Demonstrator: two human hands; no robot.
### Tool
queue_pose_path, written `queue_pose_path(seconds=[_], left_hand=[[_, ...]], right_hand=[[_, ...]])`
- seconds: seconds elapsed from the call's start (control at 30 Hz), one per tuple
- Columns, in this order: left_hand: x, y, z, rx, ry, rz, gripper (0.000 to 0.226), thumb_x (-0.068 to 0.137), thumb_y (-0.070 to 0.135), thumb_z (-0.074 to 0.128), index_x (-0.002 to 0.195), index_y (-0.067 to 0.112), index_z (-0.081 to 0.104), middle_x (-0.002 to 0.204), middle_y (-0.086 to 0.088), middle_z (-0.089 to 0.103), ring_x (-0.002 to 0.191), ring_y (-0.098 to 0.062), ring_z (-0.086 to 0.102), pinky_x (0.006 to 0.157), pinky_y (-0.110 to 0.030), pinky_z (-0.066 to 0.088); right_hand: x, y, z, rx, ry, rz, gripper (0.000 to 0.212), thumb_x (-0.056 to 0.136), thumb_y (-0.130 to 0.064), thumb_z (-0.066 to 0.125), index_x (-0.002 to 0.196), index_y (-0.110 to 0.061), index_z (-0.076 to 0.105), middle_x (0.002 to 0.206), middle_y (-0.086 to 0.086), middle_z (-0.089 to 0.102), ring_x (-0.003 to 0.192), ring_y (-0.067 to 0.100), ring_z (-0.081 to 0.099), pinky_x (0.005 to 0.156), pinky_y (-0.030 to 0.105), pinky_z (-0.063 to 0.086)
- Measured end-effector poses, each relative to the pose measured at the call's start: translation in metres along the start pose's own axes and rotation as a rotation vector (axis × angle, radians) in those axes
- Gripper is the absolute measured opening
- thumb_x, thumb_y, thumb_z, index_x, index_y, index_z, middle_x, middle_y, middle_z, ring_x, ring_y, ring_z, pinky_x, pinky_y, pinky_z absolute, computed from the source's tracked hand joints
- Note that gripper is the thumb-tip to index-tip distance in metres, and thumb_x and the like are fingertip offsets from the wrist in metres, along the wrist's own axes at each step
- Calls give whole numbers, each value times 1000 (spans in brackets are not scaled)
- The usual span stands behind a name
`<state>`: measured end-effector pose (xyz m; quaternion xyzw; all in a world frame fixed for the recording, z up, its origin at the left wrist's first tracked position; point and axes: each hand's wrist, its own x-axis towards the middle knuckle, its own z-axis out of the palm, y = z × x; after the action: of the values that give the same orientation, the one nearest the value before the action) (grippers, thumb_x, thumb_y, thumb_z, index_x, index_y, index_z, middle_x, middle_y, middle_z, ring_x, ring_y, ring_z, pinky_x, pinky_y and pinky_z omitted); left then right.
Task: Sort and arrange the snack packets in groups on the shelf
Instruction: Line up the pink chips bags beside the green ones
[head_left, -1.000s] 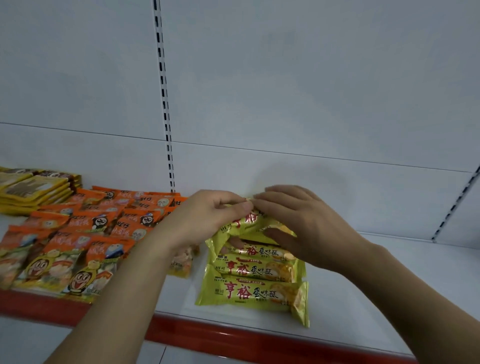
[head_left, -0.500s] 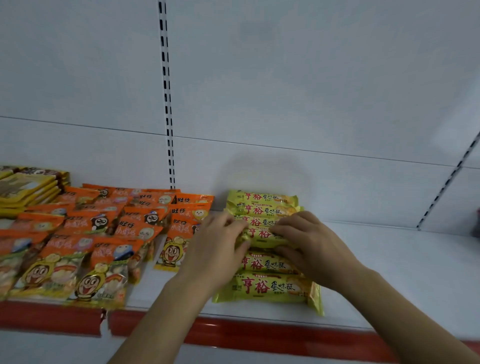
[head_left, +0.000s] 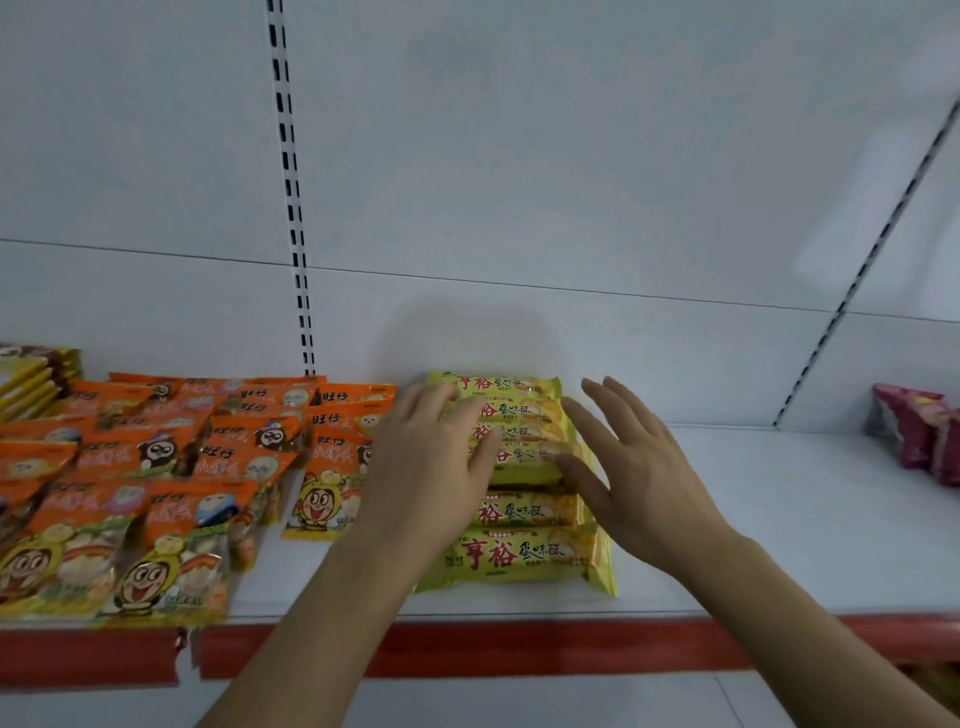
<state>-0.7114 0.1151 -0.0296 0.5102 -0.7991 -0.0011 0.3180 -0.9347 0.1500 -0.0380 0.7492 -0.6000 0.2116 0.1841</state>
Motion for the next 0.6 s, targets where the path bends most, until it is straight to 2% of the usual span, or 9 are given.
queue_pose_path(seconds=[0.1,0.17,0.27,0.33,0.43,0.53,0.6], left_hand=[[3,19,5,8,9,26,59,103,55,37,145,18,55,148,-6,54,144,-28,39,121,-48,32],[5,35,11,29,13,38,54,103,52,44,142,16,59,145,-8,57,143,-32,41,119,-51,35],[7,64,23,0,0,72,58,98,53,40,131,13,68,136,-11,64,136,-37,50,112,-56,42],[10,90,32,-20,2,108,60,99,54,39,134,14,66,140,-11,61,139,-36,47,115,-55,40],[16,140,51,-40,-45,152,54,105,51,41,146,19,55,153,-5,50,150,-28,32,124,-47,26],[19,198,77,-58,-80,209,59,103,53,34,146,19,56,152,-5,52,149,-27,34,123,-46,26],[20,238,99,-61,-95,236,60,103,54,32,147,19,54,152,-5,52,149,-28,34,124,-46,26]], right_hand=[[-10,3,-12,-95,-44,57,68,102,-60,24,155,-18,34,162,9,29,153,29,18,121,48,27],[-20,9,-19,-122,-69,87,70,102,-61,22,157,-19,29,164,8,24,154,27,13,122,47,24],[-38,26,-34,-121,-97,144,69,102,-61,18,158,-21,24,166,6,20,155,25,9,123,46,21],[-54,44,-45,-121,-124,190,71,100,-64,14,159,-24,18,167,3,14,155,22,4,124,41,14],[-83,81,-66,-112,-129,263,76,97,-67,12,158,-23,22,166,3,17,155,22,5,124,41,14],[-115,127,-87,-134,-138,329,79,95,-69,13,156,-22,30,165,6,23,154,25,11,123,43,17],[-137,162,-101,-147,-166,368,79,94,-70,12,157,-24,26,166,4,19,154,24,7,124,42,14]])
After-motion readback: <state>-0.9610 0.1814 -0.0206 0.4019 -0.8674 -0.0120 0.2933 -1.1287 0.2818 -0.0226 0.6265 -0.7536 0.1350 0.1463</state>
